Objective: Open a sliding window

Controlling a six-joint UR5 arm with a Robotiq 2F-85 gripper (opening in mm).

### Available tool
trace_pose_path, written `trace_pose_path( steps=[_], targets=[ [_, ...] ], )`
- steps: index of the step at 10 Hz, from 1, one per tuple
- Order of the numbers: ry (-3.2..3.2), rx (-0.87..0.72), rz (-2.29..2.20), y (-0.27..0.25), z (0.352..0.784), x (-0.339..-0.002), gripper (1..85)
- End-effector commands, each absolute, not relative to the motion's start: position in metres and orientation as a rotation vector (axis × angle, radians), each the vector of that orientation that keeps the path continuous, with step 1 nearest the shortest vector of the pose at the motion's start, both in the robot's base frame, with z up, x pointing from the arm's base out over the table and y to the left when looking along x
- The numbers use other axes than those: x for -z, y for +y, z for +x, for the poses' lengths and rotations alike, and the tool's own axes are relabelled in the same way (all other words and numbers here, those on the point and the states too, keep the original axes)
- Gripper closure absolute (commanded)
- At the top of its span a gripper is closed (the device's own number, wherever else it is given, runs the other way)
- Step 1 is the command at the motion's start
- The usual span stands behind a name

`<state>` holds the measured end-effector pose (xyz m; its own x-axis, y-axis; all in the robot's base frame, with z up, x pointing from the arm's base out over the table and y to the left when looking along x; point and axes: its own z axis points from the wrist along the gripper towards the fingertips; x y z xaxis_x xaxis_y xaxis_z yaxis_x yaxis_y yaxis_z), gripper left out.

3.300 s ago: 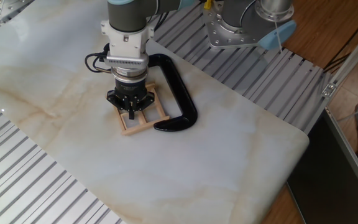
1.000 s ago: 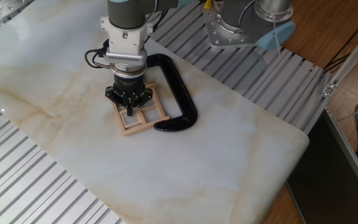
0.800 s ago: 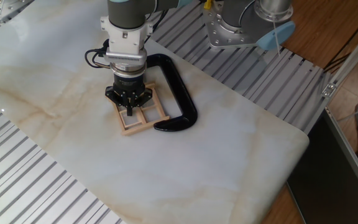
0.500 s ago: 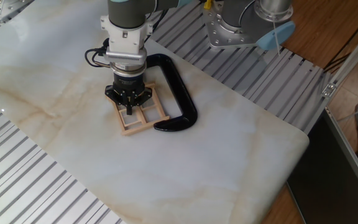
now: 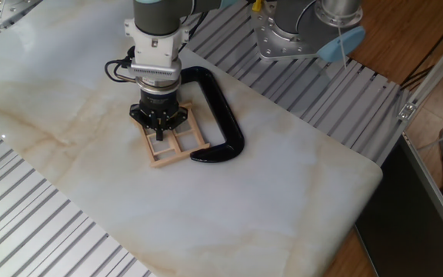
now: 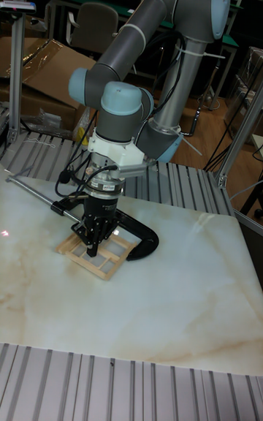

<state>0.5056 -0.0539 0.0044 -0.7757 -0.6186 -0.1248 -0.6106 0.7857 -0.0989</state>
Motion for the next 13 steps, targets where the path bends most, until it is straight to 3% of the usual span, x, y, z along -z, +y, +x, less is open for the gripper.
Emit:
trace_pose_path(
  steps=[1,13],
  targets=[
    [2.838,0.081,-0.944,-0.058,0.506,-0.007,85.0],
    [2.845,0.084,-0.953,-0.077,0.502,-0.007,85.0]
  ],
)
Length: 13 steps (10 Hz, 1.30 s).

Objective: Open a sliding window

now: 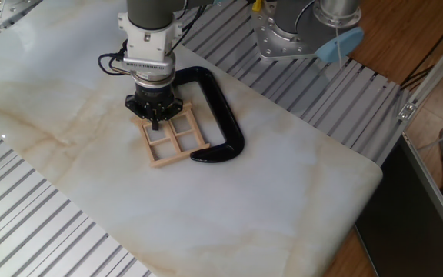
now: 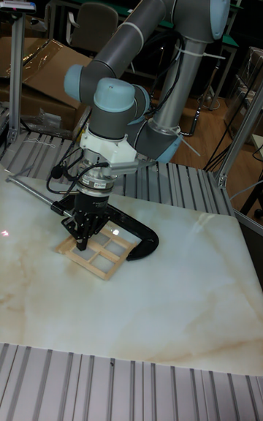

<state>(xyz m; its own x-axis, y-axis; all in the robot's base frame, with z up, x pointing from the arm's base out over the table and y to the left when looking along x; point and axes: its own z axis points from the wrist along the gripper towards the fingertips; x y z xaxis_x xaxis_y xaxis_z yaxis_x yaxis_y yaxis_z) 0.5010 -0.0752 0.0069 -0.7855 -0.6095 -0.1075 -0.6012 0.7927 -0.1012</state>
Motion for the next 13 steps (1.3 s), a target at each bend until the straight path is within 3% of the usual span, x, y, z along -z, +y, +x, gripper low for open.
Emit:
trace_pose_path(
  steps=[1,9,13],
  targets=[
    [2.845,0.084,-0.946,-0.075,0.502,-0.006,85.0],
    [2.868,0.074,-0.850,-0.062,0.509,-0.025,85.0],
    [2.988,0.181,-0.426,-0.076,0.520,-0.092,85.0]
  ],
)
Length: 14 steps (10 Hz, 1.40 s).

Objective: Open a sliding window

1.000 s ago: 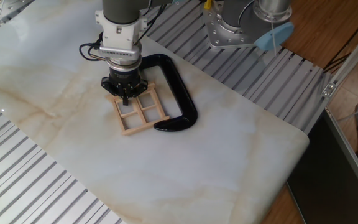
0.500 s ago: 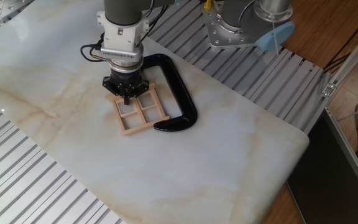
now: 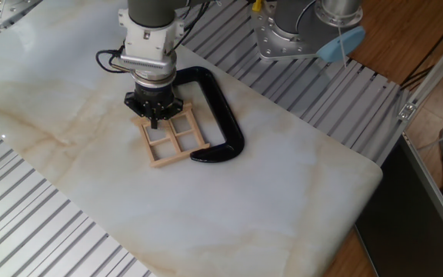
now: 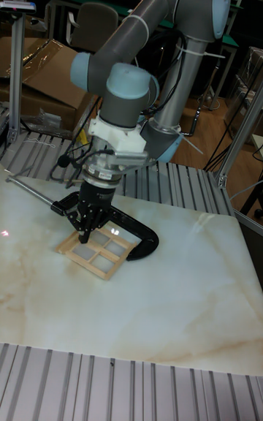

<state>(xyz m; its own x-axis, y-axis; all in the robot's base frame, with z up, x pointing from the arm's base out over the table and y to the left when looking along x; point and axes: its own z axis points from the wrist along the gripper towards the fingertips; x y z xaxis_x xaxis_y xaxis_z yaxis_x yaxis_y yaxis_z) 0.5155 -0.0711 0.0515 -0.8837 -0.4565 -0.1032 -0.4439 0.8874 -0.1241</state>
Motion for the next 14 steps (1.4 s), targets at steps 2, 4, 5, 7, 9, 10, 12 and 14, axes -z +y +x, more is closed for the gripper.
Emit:
trace_pose_path(
  steps=[2,4,5,7,9,10,12,14],
  targets=[
    [2.997,0.096,-0.053,-0.080,0.528,-0.107,85.0],
    [3.000,-0.106,0.229,-0.070,0.531,-0.114,85.0],
    [3.002,-0.095,0.316,-0.077,0.530,-0.114,85.0],
    [3.026,-0.078,0.378,-0.078,0.522,-0.112,85.0],
    [2.978,-0.095,0.432,-0.079,0.532,-0.113,85.0],
    [2.961,-0.139,0.470,-0.074,0.535,-0.114,85.0],
    [2.967,-0.147,0.464,-0.074,0.535,-0.110,85.0],
    [2.977,-0.118,0.438,-0.079,0.535,-0.108,85.0]
  ],
)
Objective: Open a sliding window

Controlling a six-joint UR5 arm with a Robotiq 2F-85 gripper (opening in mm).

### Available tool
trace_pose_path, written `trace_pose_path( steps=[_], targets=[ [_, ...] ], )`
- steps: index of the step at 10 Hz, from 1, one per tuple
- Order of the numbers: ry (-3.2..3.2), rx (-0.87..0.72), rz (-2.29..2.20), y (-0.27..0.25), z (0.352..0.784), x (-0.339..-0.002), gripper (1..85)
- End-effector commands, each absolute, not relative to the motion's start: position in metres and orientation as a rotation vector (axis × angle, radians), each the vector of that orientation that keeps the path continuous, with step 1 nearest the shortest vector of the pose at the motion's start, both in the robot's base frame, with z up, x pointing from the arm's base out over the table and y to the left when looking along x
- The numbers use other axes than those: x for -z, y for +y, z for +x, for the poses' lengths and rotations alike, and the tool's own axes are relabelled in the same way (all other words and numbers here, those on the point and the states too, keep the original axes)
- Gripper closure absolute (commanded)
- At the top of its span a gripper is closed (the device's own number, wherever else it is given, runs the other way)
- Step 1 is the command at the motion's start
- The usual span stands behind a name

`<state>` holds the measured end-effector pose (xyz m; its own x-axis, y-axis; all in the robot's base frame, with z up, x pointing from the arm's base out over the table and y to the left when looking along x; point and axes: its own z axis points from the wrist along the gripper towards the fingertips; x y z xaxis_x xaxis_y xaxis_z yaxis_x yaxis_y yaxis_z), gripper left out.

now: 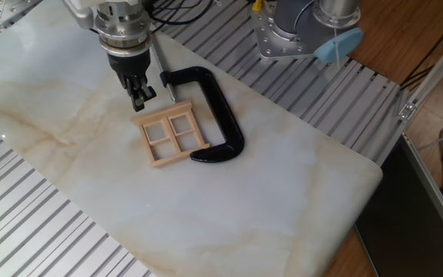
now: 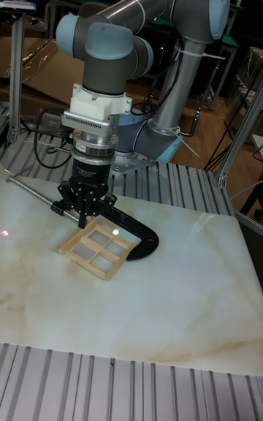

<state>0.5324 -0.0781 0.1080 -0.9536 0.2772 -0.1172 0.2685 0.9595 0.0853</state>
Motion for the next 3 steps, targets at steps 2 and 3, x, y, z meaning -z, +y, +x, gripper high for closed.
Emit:
trace_pose_path(
  steps=[2,3],
  targets=[
    [2.987,-0.109,0.420,-0.0809,0.5350,-0.1064,85.0],
    [2.992,-0.101,0.413,-0.0825,0.5340,-0.1060,85.0]
  ],
)
